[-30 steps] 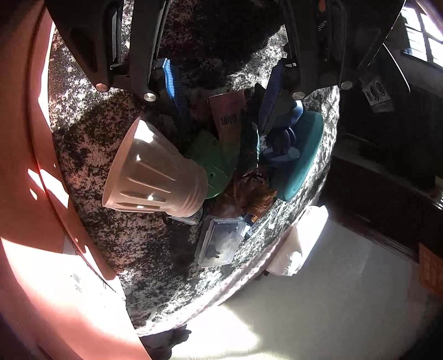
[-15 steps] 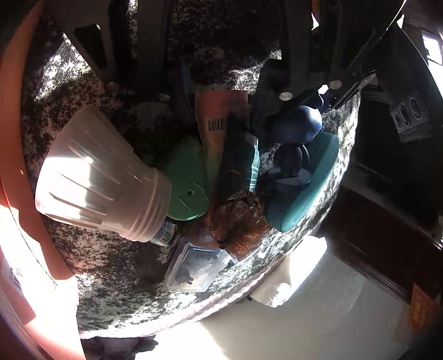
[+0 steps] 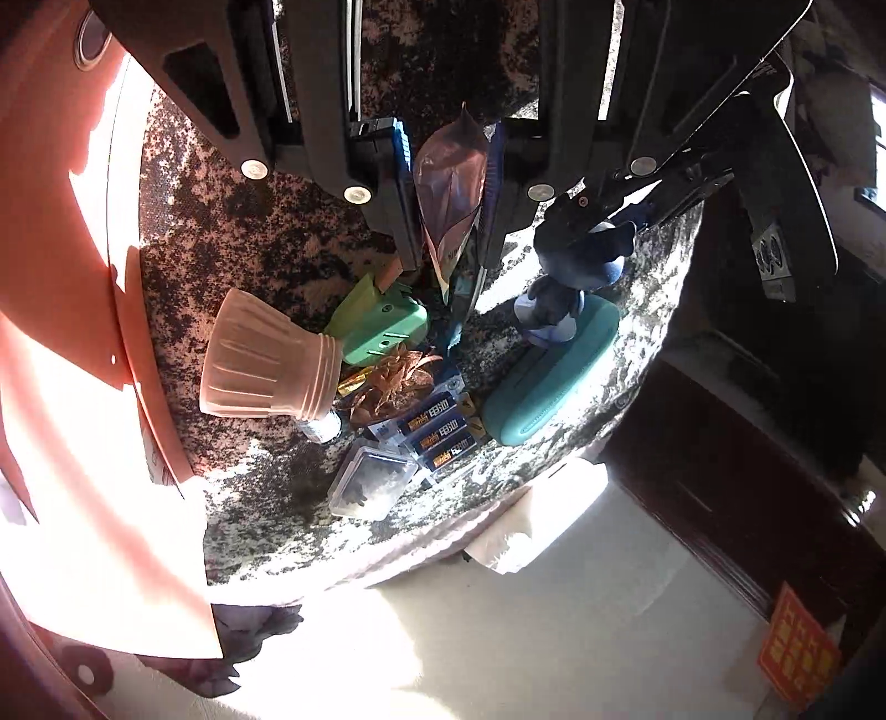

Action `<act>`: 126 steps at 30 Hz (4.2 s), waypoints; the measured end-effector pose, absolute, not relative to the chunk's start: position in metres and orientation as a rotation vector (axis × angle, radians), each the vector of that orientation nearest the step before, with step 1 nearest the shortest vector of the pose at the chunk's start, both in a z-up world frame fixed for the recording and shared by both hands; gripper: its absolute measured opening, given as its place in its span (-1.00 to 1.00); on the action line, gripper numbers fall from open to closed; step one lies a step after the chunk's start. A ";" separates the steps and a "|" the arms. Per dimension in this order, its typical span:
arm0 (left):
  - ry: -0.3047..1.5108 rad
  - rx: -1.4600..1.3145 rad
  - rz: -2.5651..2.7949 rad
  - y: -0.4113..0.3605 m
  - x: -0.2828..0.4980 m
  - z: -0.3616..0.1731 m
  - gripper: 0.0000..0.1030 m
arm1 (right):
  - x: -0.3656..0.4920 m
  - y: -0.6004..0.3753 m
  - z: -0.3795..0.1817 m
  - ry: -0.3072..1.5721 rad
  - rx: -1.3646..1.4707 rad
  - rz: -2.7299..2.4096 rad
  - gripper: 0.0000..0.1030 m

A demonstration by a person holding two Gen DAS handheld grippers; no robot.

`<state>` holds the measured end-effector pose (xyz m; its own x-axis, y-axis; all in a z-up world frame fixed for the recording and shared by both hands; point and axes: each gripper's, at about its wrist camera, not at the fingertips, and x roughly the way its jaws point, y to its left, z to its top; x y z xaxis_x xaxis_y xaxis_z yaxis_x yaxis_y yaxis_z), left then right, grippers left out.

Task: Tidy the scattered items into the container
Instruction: 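Carry the blue toy and clear bag over the pink box with both tools, then open both tools to drop the blue toy and bag into the box, then move both tools back over the blanket beside the box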

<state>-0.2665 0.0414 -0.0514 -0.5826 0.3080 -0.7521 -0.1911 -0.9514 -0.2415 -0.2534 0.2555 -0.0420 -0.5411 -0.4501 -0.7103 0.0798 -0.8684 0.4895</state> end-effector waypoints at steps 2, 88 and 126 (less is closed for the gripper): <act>-0.186 -1.245 2.573 0.040 -0.257 -0.043 0.11 | -0.243 0.248 -0.030 -0.565 1.261 -2.450 -0.62; -0.059 -0.581 2.617 0.161 -0.110 0.182 0.98 | -0.039 0.440 0.175 -0.677 0.415 -2.948 0.62; 0.031 -0.857 2.969 0.040 -0.106 0.003 0.98 | -0.078 0.206 0.005 -0.011 1.078 -3.122 0.85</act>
<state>-0.1060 0.0404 0.0025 -0.8451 0.0433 -0.5329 -0.0546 -0.9985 0.0053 -0.0784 0.2061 0.0047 -0.7754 0.1494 -0.6135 -0.1537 -0.9870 -0.0461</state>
